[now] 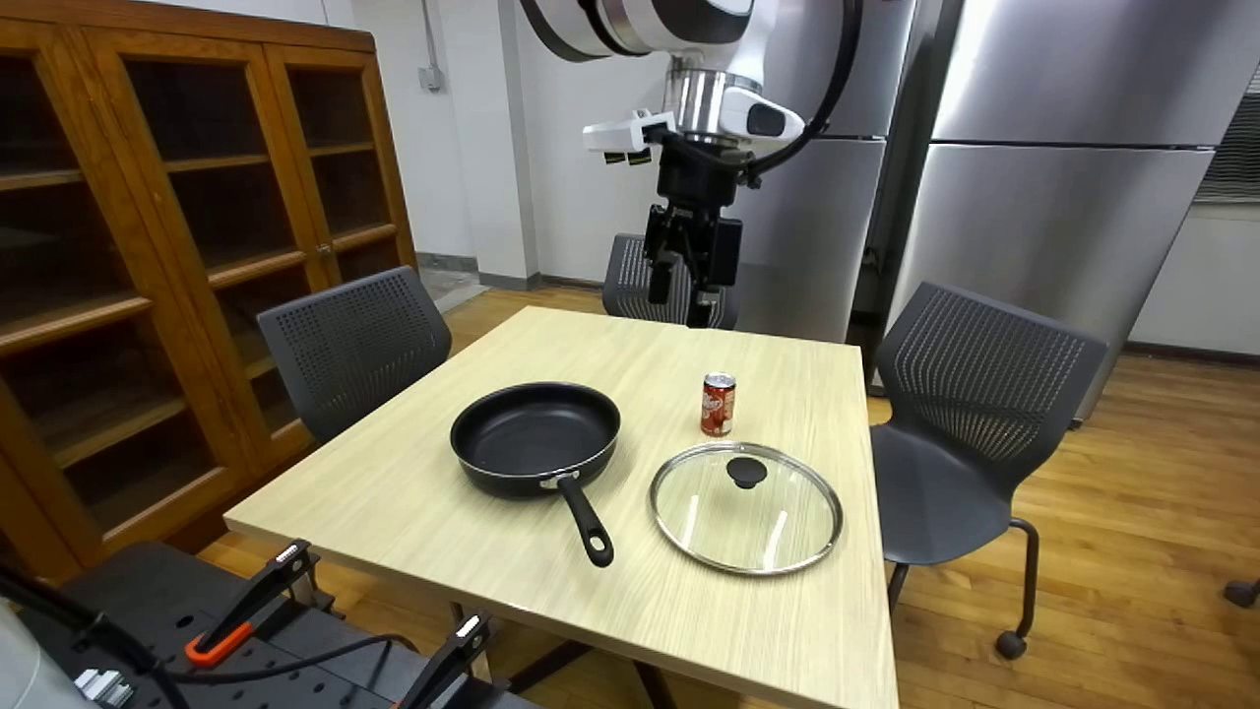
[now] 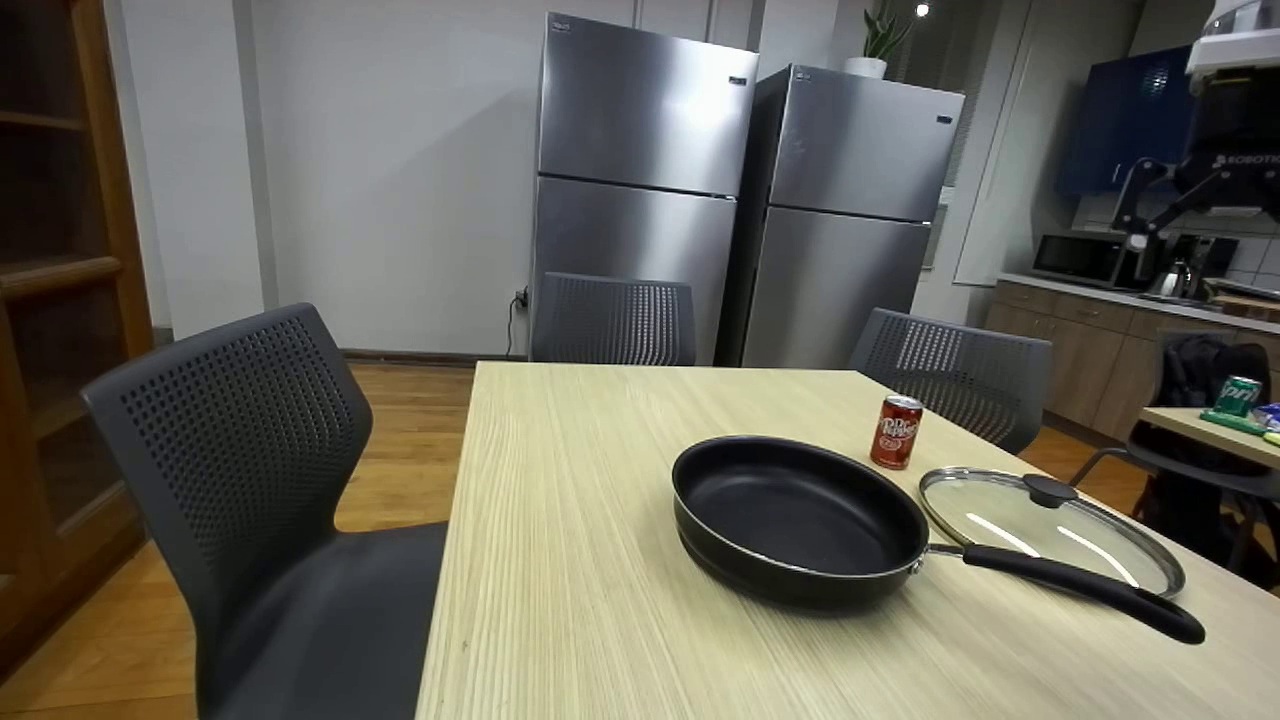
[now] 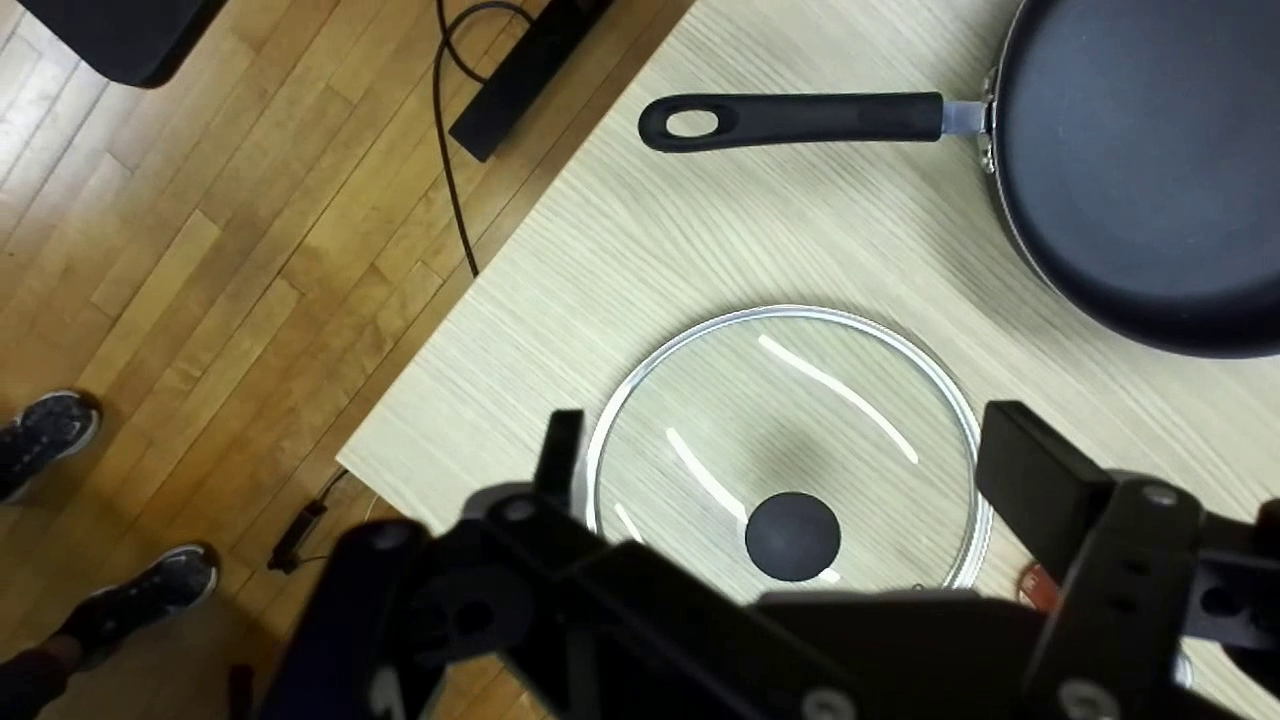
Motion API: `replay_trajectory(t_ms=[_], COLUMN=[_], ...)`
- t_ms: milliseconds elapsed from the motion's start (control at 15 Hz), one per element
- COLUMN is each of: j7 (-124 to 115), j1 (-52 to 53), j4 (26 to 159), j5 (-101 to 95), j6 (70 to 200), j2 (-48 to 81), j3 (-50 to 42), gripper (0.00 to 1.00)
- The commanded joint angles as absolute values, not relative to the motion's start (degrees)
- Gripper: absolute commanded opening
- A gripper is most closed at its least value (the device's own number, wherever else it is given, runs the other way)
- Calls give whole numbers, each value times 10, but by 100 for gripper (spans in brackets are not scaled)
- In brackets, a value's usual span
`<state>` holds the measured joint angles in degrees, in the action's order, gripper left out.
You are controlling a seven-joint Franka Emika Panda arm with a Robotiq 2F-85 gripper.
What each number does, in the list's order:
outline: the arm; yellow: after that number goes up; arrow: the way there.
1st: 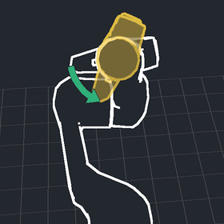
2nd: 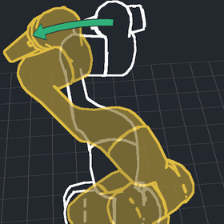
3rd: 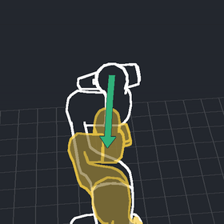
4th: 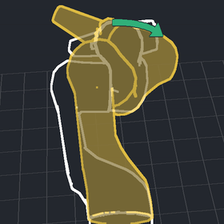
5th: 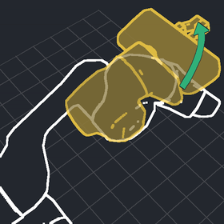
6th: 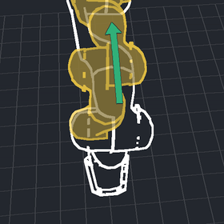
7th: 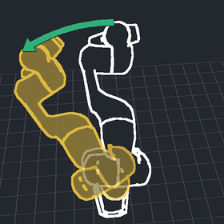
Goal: Put the lid on the pot
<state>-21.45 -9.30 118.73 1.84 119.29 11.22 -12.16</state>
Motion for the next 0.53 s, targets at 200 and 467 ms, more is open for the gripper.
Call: replay_trajectory(t_ms=[200,467], j7=[-218,-231], j1=[-94,-92], j4=[1182,1180], j5=[19,28], j6=[1191,1221], j2=[114,122], j3=[-121,-120], gripper=[100,100])
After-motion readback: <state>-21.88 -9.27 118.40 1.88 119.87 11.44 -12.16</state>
